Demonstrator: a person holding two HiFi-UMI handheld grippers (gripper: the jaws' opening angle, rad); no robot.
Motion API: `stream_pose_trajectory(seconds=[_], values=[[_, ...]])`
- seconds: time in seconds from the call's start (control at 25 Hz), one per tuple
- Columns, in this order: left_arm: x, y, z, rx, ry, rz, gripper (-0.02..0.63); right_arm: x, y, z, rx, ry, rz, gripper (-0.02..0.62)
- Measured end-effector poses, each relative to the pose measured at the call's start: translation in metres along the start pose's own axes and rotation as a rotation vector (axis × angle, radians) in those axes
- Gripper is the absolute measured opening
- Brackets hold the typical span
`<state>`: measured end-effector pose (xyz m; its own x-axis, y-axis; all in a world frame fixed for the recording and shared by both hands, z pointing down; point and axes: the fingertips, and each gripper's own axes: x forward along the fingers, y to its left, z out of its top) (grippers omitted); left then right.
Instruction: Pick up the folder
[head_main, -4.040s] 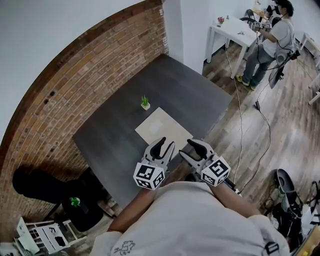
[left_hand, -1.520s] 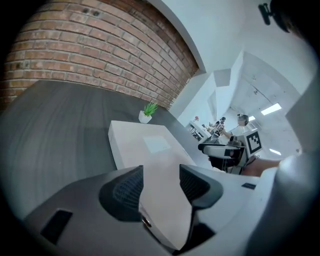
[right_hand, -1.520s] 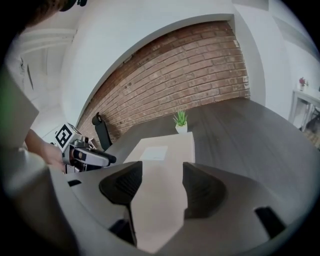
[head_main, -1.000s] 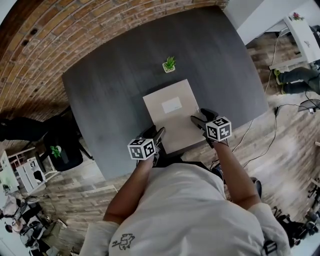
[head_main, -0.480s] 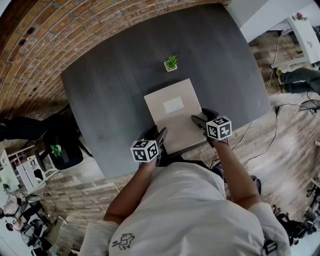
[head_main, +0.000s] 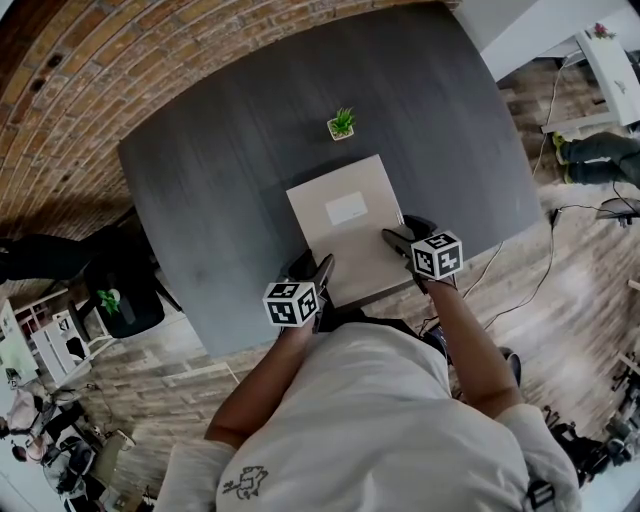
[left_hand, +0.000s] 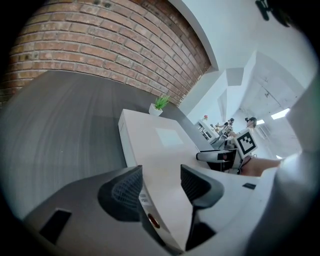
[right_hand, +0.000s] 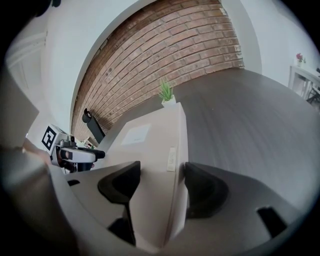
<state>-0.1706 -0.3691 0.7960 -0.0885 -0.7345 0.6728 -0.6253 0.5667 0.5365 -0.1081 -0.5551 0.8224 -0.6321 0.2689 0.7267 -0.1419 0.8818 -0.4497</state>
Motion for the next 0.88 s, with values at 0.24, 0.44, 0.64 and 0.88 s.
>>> stream_pose_trajectory(seconds=[0.24, 0.44, 0.64, 0.88], values=[[0.002, 0.004, 0.001, 0.011, 0.0, 0.029, 0.262, 0.001, 0.0, 0.001, 0.003, 0.003, 0.004, 0.285], [0.012, 0.01, -0.007, -0.03, 0.033, 0.031, 0.288, 0.002, -0.001, 0.001, 0.006, 0.007, 0.008, 0.287], [0.022, 0.013, -0.011, -0.062, 0.047, 0.024, 0.29, 0.003, -0.001, 0.001, 0.012, 0.011, 0.013, 0.288], [0.026, 0.017, -0.012, -0.09, 0.058, 0.023, 0.295, 0.003, -0.001, 0.001, 0.016, 0.013, 0.015, 0.288]])
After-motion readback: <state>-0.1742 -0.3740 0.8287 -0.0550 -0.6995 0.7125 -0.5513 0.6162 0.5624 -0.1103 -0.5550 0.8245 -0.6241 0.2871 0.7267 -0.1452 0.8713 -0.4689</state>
